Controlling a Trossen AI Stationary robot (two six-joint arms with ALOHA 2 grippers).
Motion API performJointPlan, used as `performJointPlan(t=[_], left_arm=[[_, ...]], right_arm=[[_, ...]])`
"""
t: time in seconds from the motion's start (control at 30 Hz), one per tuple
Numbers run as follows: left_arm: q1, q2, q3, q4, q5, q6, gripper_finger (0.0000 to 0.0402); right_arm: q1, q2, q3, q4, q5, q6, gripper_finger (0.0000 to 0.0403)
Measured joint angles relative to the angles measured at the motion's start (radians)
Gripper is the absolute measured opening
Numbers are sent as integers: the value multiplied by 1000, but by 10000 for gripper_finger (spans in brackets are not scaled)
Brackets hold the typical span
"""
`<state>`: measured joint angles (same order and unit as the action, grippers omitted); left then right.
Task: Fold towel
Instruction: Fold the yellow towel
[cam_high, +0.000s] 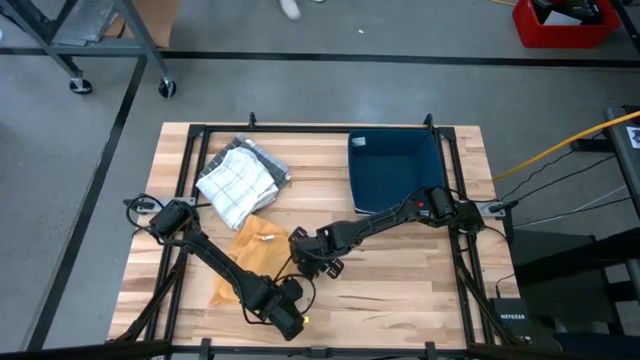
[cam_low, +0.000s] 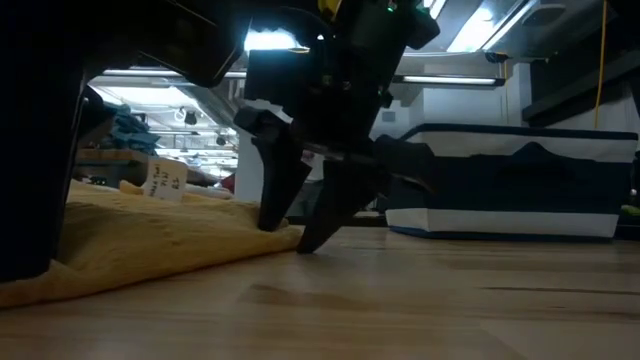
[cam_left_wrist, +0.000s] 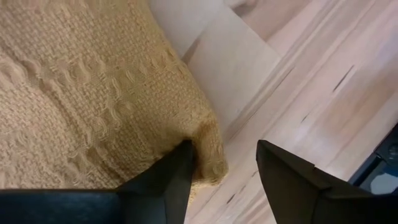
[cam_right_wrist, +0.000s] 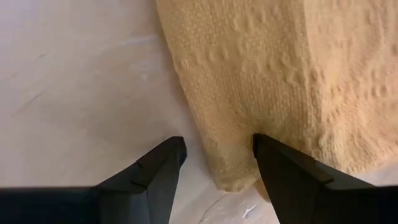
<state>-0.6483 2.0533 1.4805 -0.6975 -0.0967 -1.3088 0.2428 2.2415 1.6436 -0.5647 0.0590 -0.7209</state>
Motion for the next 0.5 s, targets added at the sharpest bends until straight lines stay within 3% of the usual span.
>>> performJointPlan(t=[0.3, 0.5], left_arm=[[0, 0, 0, -1, -1, -7, 136], [-3, 0, 0, 1, -1, -82, 80]], right_arm=[[1, 28, 0, 28, 28, -46, 200], [2, 30, -1, 16, 26, -42, 102]])
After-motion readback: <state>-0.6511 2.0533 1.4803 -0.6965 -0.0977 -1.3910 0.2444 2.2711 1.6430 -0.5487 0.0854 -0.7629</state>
